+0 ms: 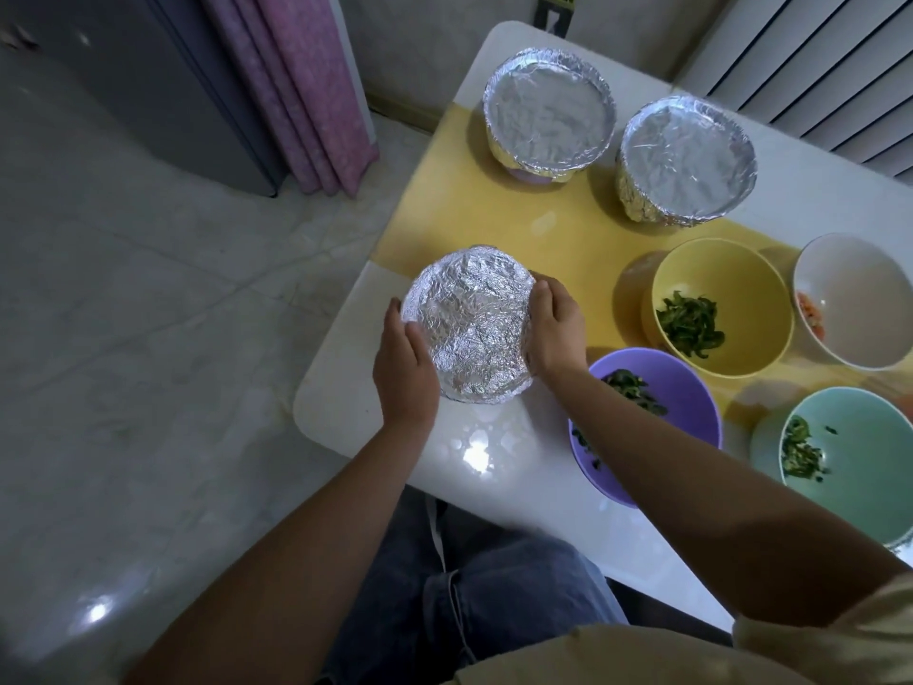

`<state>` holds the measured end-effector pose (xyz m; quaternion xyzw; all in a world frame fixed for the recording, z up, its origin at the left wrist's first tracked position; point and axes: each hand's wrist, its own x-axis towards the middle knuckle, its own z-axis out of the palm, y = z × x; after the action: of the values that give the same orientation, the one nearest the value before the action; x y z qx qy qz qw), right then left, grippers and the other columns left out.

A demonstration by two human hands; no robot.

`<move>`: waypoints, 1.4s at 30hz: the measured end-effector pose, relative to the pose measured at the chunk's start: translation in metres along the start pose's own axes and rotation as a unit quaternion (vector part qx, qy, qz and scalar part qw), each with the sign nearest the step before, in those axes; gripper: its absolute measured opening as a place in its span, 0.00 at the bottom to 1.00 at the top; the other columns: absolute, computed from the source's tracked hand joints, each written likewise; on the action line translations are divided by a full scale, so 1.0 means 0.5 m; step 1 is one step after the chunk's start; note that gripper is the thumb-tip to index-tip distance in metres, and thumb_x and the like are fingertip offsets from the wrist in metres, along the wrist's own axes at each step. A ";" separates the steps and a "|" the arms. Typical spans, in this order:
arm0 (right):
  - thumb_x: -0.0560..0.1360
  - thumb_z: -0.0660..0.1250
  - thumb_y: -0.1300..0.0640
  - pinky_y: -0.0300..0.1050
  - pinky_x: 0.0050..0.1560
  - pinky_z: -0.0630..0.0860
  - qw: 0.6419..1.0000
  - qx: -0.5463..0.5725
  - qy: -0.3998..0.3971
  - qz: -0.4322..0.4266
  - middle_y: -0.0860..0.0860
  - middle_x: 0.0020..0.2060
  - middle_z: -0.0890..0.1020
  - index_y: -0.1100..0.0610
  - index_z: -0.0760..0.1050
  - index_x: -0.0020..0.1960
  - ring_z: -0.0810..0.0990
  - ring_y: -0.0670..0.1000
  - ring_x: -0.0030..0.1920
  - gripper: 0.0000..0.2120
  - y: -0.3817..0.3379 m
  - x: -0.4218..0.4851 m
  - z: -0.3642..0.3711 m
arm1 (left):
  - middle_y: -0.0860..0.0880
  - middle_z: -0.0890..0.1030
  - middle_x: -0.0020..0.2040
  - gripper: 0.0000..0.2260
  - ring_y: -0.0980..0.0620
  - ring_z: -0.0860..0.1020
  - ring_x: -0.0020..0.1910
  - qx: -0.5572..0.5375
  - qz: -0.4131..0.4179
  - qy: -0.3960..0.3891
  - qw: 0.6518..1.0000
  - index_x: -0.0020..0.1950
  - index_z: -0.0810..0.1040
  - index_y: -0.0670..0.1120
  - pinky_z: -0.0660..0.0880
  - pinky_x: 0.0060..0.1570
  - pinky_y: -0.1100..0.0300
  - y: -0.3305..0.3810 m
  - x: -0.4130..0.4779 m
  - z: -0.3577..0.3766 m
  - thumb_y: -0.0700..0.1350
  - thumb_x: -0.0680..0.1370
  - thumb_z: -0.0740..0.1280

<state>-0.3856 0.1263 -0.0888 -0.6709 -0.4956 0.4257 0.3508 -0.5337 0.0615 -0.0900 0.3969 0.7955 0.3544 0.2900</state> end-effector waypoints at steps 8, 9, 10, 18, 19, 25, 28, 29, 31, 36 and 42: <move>0.81 0.61 0.54 0.42 0.46 0.72 1.000 0.001 0.004 -0.028 0.52 0.41 0.84 0.59 0.81 0.59 0.76 0.46 0.43 0.14 0.012 0.016 0.002 | 0.36 0.80 0.41 0.13 0.39 0.76 0.38 0.003 -0.003 0.046 0.999 0.59 0.77 0.34 0.59 0.35 0.58 -0.002 0.014 0.002 0.38 0.82 0.56; 0.80 0.62 0.54 0.43 0.45 0.72 1.000 -0.002 0.006 -0.029 0.51 0.39 0.83 0.58 0.81 0.57 0.76 0.46 0.41 0.13 0.014 0.016 0.000 | 0.38 0.80 0.39 0.13 0.43 0.74 0.35 0.008 0.000 0.048 0.999 0.59 0.78 0.35 0.58 0.35 0.60 -0.001 0.016 0.001 0.37 0.82 0.56; 0.80 0.62 0.54 0.43 0.43 0.72 1.000 -0.010 0.003 -0.030 0.48 0.36 0.82 0.57 0.82 0.54 0.75 0.46 0.38 0.11 0.017 0.021 -0.002 | 0.39 0.81 0.39 0.13 0.44 0.74 0.35 0.013 0.003 0.048 0.999 0.59 0.78 0.36 0.58 0.35 0.61 0.000 0.017 -0.003 0.37 0.81 0.57; 0.79 0.66 0.50 0.34 0.47 0.71 0.992 -0.033 -0.103 -0.057 0.43 0.44 0.82 0.54 0.79 0.64 0.76 0.37 0.42 0.16 -0.037 0.077 -0.016 | 0.45 0.84 0.57 0.17 0.47 0.81 0.56 0.029 0.017 0.024 0.999 0.64 0.79 0.44 0.72 0.53 0.60 0.015 0.069 -0.014 0.50 0.82 0.60; 0.79 0.66 0.51 0.33 0.47 0.71 0.990 -0.045 -0.113 -0.071 0.39 0.42 0.81 0.55 0.79 0.63 0.75 0.34 0.40 0.15 -0.041 0.080 -0.012 | 0.44 0.85 0.51 0.17 0.45 0.82 0.51 0.039 0.040 0.023 0.998 0.60 0.81 0.43 0.72 0.47 0.59 0.011 0.076 -0.013 0.52 0.81 0.59; 0.77 0.69 0.57 0.26 0.33 0.62 0.985 -0.089 -0.091 -0.120 0.32 0.25 0.74 0.59 0.84 0.51 0.72 0.35 0.27 0.08 -0.037 0.081 0.001 | 0.43 0.81 0.33 0.15 0.41 0.78 0.34 0.041 0.091 0.023 0.995 0.45 0.79 0.39 0.60 0.35 0.58 0.003 0.079 -0.004 0.48 0.80 0.59; 0.76 0.70 0.58 0.27 0.32 0.64 0.983 -0.095 -0.100 -0.119 0.35 0.30 0.75 0.60 0.83 0.50 0.73 0.34 0.28 0.06 -0.043 0.085 0.001 | 0.41 0.82 0.34 0.16 0.40 0.78 0.34 0.046 0.082 0.023 0.995 0.44 0.79 0.39 0.60 0.34 0.58 -0.001 0.082 0.001 0.49 0.80 0.58; 0.76 0.70 0.59 0.28 0.33 0.65 0.982 -0.097 -0.114 -0.113 0.36 0.31 0.76 0.60 0.83 0.50 0.74 0.33 0.29 0.05 -0.046 0.090 0.000 | 0.41 0.82 0.35 0.17 0.40 0.78 0.34 0.046 0.083 0.020 0.995 0.44 0.79 0.39 0.60 0.34 0.58 0.000 0.082 0.001 0.49 0.80 0.58; 0.77 0.69 0.59 0.29 0.33 0.66 0.979 -0.093 -0.151 -0.105 0.42 0.35 0.80 0.59 0.82 0.53 0.74 0.32 0.29 0.06 -0.054 0.099 -0.004 | 0.40 0.84 0.40 0.16 0.40 0.81 0.39 0.051 0.086 0.014 0.995 0.49 0.80 0.39 0.65 0.36 0.57 0.006 0.080 -0.004 0.49 0.81 0.58; 0.79 0.67 0.59 0.29 0.33 0.66 0.976 -0.072 -0.175 -0.108 0.33 0.26 0.76 0.62 0.82 0.56 0.73 0.36 0.27 0.10 -0.062 0.110 0.003 | 0.47 0.84 0.57 0.16 0.50 0.82 0.56 0.040 0.109 0.008 0.993 0.65 0.79 0.46 0.77 0.53 0.55 0.035 0.096 -0.015 0.50 0.80 0.63; 0.76 0.71 0.59 0.26 0.34 0.66 0.974 -0.084 -0.152 -0.143 0.36 0.31 0.80 0.62 0.84 0.51 0.76 0.33 0.31 0.07 -0.061 0.107 0.010 | 0.44 0.86 0.47 0.09 0.45 0.84 0.45 0.053 0.137 0.004 0.989 0.56 0.84 0.42 0.71 0.42 0.61 0.041 0.113 -0.007 0.43 0.79 0.67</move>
<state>-0.3934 0.1861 -0.0753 -0.5479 -0.6676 0.4249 0.2711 -0.5571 0.1164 -0.0819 0.5152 0.7528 0.3495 0.2138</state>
